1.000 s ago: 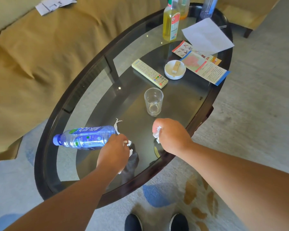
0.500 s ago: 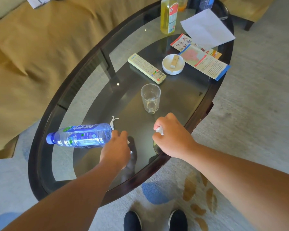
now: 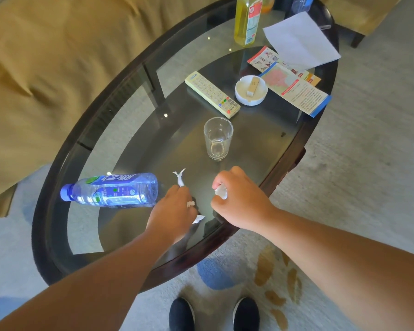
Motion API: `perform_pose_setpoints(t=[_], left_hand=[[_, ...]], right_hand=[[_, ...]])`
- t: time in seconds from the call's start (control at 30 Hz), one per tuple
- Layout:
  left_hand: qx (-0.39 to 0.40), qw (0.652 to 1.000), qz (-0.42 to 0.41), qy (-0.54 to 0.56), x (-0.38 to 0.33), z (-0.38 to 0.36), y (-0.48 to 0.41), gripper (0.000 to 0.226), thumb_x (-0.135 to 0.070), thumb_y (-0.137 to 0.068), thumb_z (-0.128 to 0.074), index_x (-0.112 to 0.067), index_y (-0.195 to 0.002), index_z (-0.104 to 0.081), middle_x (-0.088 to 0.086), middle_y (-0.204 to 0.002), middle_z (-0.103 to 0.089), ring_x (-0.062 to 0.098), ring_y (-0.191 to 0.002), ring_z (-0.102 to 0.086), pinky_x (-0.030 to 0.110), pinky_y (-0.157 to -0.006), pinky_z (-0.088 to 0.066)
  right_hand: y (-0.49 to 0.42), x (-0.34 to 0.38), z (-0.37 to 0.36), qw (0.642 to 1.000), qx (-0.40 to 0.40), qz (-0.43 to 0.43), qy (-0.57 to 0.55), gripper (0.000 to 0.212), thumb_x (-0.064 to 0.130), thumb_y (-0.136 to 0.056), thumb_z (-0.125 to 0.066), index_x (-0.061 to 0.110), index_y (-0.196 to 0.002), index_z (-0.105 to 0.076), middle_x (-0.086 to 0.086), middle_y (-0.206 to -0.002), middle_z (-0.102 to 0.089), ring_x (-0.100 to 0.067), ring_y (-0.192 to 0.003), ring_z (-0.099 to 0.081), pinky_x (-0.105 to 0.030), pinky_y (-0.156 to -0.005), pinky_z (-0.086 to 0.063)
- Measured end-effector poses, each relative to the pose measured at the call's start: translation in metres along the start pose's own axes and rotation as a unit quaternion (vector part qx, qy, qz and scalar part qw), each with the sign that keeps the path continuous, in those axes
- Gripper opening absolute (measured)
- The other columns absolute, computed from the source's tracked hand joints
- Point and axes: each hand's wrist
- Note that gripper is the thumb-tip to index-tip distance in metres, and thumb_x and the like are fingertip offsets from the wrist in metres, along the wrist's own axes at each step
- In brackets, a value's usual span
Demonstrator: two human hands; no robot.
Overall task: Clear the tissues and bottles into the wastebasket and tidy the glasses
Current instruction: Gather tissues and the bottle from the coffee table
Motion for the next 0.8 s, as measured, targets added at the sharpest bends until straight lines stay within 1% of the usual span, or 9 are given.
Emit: perform_pose_setpoints(t=[0.1, 0.23, 0.3, 0.37, 0.47, 0.57, 0.6, 0.7, 0.8], left_hand=[[-0.018, 0.989, 0.035, 0.141, -0.011, 0.018, 0.017, 0.006, -0.015, -0.084, -0.053, -0.020, -0.084, -0.050, -0.001, -0.078, -0.058, 0.016, -0.065, -0.054, 0.028, -0.057, -0.040], [-0.006, 0.967, 0.003, 0.256, -0.016, 0.043, 0.042, 0.013, -0.012, -0.085, -0.056, -0.023, -0.080, -0.053, -0.002, -0.067, -0.057, 0.007, -0.053, -0.046, 0.020, -0.052, -0.039], [-0.008, 0.960, -0.007, 0.280, -0.016, 0.052, 0.050, 0.013, -0.012, -0.085, -0.058, -0.023, -0.079, -0.054, -0.002, -0.065, -0.057, 0.005, -0.052, -0.045, 0.017, -0.051, -0.038], [-0.018, 0.958, -0.010, 0.286, -0.014, 0.058, 0.055, 0.013, -0.011, -0.086, -0.057, -0.022, -0.080, -0.055, -0.001, -0.064, -0.056, 0.005, -0.051, -0.044, 0.017, -0.050, -0.038], [-0.031, 0.953, 0.009, 0.301, -0.010, 0.061, 0.059, 0.012, -0.010, -0.086, -0.057, -0.020, -0.080, -0.055, -0.009, -0.058, -0.051, 0.005, -0.049, -0.041, 0.017, -0.048, -0.037], [-0.038, 0.953, 0.026, 0.299, -0.007, 0.062, 0.063, 0.013, -0.012, -0.085, -0.058, -0.024, -0.082, -0.056, -0.006, -0.066, -0.058, 0.004, -0.053, -0.047, 0.016, -0.050, -0.039], [-0.040, 0.954, 0.027, 0.296, -0.007, 0.061, 0.065, 0.014, -0.013, -0.085, -0.059, -0.026, -0.082, -0.057, -0.005, -0.070, -0.061, 0.005, -0.056, -0.050, 0.017, -0.052, -0.041], [-0.048, 0.954, 0.041, 0.293, -0.002, 0.060, 0.073, 0.015, -0.018, -0.085, -0.059, -0.032, -0.082, -0.059, -0.007, -0.074, -0.065, 0.009, -0.064, -0.057, 0.022, -0.058, -0.046], [-0.061, 0.951, 0.060, 0.299, 0.007, 0.062, 0.083, 0.015, -0.020, -0.085, -0.059, -0.034, -0.081, -0.061, -0.012, -0.073, -0.064, 0.004, -0.063, -0.056, 0.013, -0.054, -0.042]], right_hand=[[0.000, 0.003, -0.002, 1.000, 0.012, 0.019, 0.008, 0.036, 0.023, -0.084, -0.058, 0.025, -0.119, -0.050, 0.005, -0.108, -0.037, -0.020, -0.098, -0.050, -0.029, -0.078, -0.042], [0.002, 0.013, 0.001, 0.997, 0.064, 0.041, 0.017, 0.062, 0.024, -0.083, -0.065, 0.037, -0.137, -0.039, 0.004, -0.111, -0.033, -0.017, -0.110, -0.041, -0.031, -0.088, -0.044], [0.002, 0.017, -0.001, 0.994, 0.086, 0.055, 0.048, 0.042, 0.030, -0.085, -0.065, 0.033, -0.124, -0.051, 0.004, -0.106, -0.033, -0.017, -0.109, -0.040, -0.032, -0.087, -0.045], [0.003, 0.022, -0.002, 0.992, 0.083, 0.063, 0.068, 0.010, 0.030, -0.089, -0.060, 0.024, -0.096, -0.057, 0.003, -0.100, -0.035, -0.018, -0.102, -0.042, -0.030, -0.080, -0.043], [0.005, 0.033, -0.003, 0.997, 0.077, 0.008, -0.014, 0.022, 0.023, -0.094, -0.050, 0.020, -0.073, -0.045, 0.001, -0.087, -0.044, -0.018, -0.081, -0.050, -0.026, -0.064, -0.039], [0.010, 0.048, -0.003, 0.969, 0.087, -0.063, -0.221, 0.016, 0.010, -0.095, -0.043, 0.017, -0.089, -0.056, -0.006, -0.094, -0.058, -0.023, -0.082, -0.065, -0.032, -0.063, -0.058], [0.012, 0.054, -0.003, 0.957, 0.090, -0.071, -0.266, 0.024, 0.004, -0.093, -0.042, 0.019, -0.094, -0.061, -0.008, -0.097, -0.062, -0.024, -0.084, -0.067, -0.032, -0.061, -0.059], [0.017, 0.068, -0.006, 0.951, 0.063, -0.068, -0.295, 0.035, -0.008, -0.082, -0.039, 0.013, -0.081, -0.068, -0.014, -0.084, -0.064, -0.025, -0.074, -0.065, -0.039, -0.062, -0.058], [0.020, 0.078, -0.007, 0.953, 0.015, -0.093, -0.288, 0.034, -0.006, -0.081, -0.034, 0.010, -0.060, -0.056, -0.007, -0.066, -0.046, -0.012, -0.051, -0.054, -0.041, -0.064, -0.059]])
Point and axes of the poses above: each hand's wrist, its own y-axis away from the middle knuckle, its own z-axis out of the back of the hand, x = y × z
